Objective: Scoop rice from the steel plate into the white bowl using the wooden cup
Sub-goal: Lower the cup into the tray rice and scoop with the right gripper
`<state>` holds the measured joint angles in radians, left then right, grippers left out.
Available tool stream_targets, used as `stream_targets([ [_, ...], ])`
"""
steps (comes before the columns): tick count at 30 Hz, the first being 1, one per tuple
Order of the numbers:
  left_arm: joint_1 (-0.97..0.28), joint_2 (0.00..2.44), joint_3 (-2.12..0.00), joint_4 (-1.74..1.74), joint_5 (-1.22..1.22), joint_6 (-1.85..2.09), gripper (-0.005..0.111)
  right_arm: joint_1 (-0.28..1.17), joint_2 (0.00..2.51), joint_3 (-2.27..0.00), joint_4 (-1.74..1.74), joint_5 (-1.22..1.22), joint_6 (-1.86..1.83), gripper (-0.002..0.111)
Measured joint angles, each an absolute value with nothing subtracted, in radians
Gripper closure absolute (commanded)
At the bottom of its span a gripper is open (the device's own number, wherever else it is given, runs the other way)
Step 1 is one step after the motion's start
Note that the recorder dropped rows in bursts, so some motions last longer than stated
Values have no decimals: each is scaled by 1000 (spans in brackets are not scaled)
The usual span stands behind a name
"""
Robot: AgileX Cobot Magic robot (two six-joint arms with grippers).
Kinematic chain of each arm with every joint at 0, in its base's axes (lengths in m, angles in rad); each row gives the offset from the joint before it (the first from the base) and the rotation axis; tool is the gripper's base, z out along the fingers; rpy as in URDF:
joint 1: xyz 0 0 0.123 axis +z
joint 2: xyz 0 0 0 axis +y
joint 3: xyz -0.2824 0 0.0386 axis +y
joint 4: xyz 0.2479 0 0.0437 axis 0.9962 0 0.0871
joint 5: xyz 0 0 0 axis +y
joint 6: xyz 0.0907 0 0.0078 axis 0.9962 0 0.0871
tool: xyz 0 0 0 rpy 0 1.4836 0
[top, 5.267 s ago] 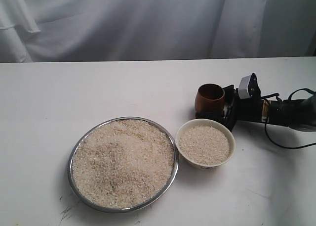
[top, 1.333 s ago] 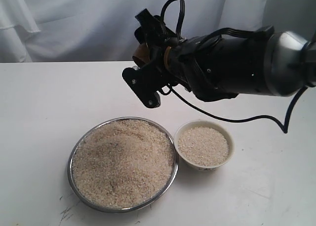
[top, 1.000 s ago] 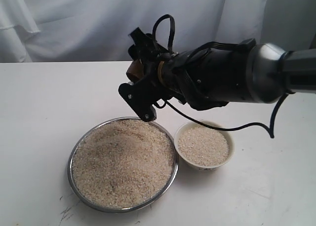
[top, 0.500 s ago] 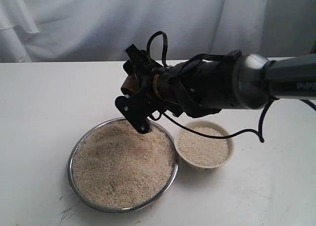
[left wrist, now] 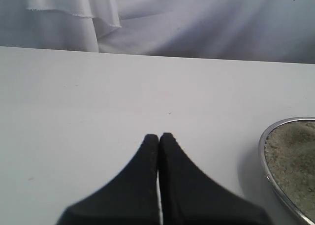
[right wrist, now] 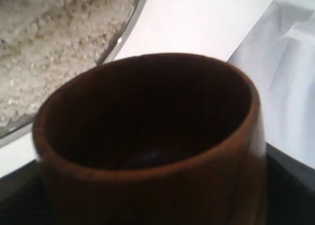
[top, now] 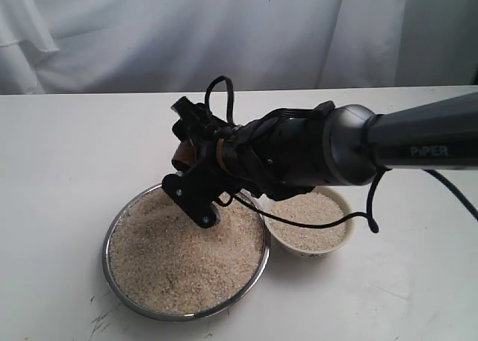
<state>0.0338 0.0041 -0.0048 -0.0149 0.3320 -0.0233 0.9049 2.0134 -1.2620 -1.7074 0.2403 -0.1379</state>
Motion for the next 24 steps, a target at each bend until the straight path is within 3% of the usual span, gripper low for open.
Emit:
stream_targets([
  [24, 34, 4, -5, -15, 332, -23, 107, 929, 2104, -1236, -1693, 78, -180, 108],
])
